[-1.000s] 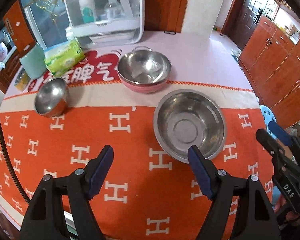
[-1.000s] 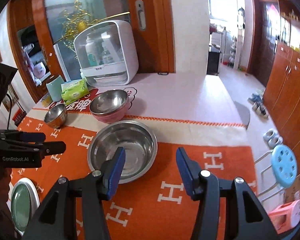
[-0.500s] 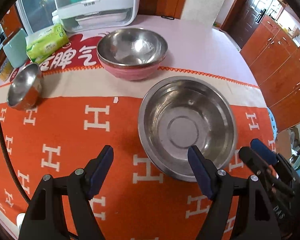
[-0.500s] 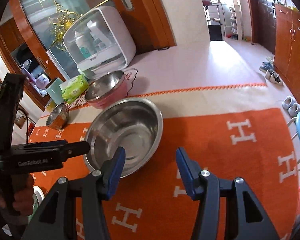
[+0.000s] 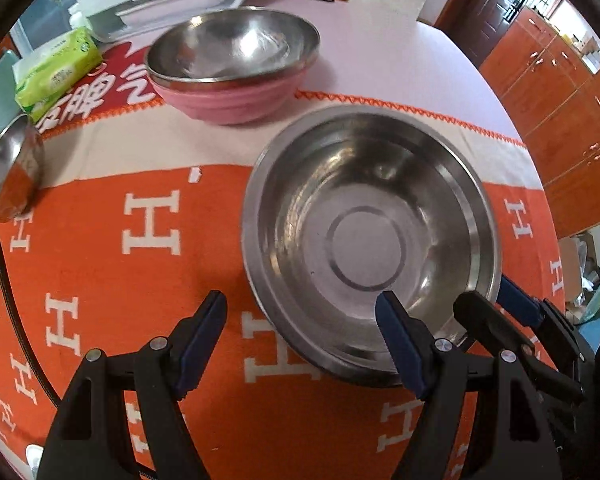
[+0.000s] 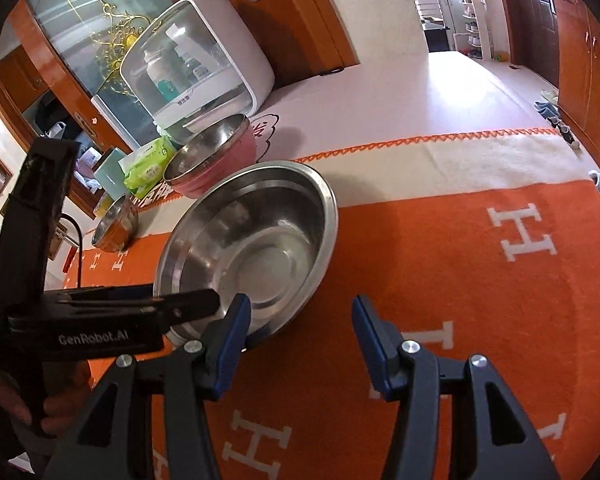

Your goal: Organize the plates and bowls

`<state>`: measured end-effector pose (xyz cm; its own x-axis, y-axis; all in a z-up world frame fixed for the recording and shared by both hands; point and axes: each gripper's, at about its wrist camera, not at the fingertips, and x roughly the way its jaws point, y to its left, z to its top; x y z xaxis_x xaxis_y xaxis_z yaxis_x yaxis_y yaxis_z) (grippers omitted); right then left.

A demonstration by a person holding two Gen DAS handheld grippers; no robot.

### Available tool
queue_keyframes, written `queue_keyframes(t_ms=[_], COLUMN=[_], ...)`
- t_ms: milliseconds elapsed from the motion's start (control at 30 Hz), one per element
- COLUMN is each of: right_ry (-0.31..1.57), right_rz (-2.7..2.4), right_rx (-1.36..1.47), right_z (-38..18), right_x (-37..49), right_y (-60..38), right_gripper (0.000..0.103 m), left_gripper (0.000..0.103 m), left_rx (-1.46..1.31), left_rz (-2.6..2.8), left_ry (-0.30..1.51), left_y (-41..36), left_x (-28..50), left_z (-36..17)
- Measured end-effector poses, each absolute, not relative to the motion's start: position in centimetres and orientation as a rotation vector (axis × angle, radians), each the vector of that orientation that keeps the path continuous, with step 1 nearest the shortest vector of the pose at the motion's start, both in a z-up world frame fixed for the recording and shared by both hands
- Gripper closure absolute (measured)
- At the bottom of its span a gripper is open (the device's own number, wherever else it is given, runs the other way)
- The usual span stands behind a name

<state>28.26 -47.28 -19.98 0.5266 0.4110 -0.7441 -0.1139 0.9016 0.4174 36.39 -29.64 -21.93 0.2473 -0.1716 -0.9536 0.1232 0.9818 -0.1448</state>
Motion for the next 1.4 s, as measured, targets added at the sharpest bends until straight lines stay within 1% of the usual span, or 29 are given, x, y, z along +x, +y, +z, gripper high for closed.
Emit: queue_keyframes(t_ms=[100, 267, 300, 333, 367, 433, 500, 567, 600, 900, 1400], right_ry=[0.968, 0.966, 0.967, 0.97, 0.976, 0.974, 0.971, 0.972, 0.976, 0.989, 0.892], right_rz=[0.322, 0.326, 0.329, 0.331, 0.332, 0.338, 0.344, 0.348, 0.347, 0.328, 0.336], right_rx=[0.348, 0.361, 0.361, 0.361, 0.359, 0.356, 0.35, 0.341, 0.336, 0.338, 0.287], right_z=[-20.2, -20.4, -20.4, -20.5, -20.5, -20.4, -20.3, -20.2, -20.1, -19.4, -13.7], right_x=[28.4, 28.6, 28.6, 28.6, 28.6, 28.6, 28.5, 28.5, 28.4, 27.6, 22.7], right_y=[-47.4, -47.4, -47.4, -47.4, -47.4, -47.3, -47.1, -46.8, -46.7, -46.7, -45.4], right_gripper=[0.05, 0.051, 0.053, 0.058, 0.06, 0.063, 0.068, 0.077, 0.078, 0.078, 0.078], left_gripper=[0.032, 0.049, 0.056, 0.06, 0.062, 0.071, 0.076, 0.078, 0.079, 0.08, 0.08], left_rx=[-0.05, -0.053, -0.048, -0.051, -0.057, -0.068, -0.085, -0.096, -0.104, -0.132, -0.157], left_rz=[-0.208, -0.207, -0.197, -0.192, -0.189, -0.197, -0.217, -0.219, -0.222, -0.233, -0.252], left_ry=[1.314, 1.324, 1.329, 1.331, 1.331, 1.328, 1.333, 1.329, 1.325, 1.315, 1.21], left_y=[-29.9, -30.1, -30.2, -30.3, -30.2, -30.4, -30.4, -30.4, -30.4, -29.7, -26.6], left_x=[36.5, 36.7, 36.7, 36.8, 36.7, 36.7, 36.6, 36.5, 36.5, 35.5, 30.4], left_z=[-22.5, -23.1, -23.2, -23.3, -23.3, -23.3, -23.3, -23.3, -23.2, -21.8, -15.5])
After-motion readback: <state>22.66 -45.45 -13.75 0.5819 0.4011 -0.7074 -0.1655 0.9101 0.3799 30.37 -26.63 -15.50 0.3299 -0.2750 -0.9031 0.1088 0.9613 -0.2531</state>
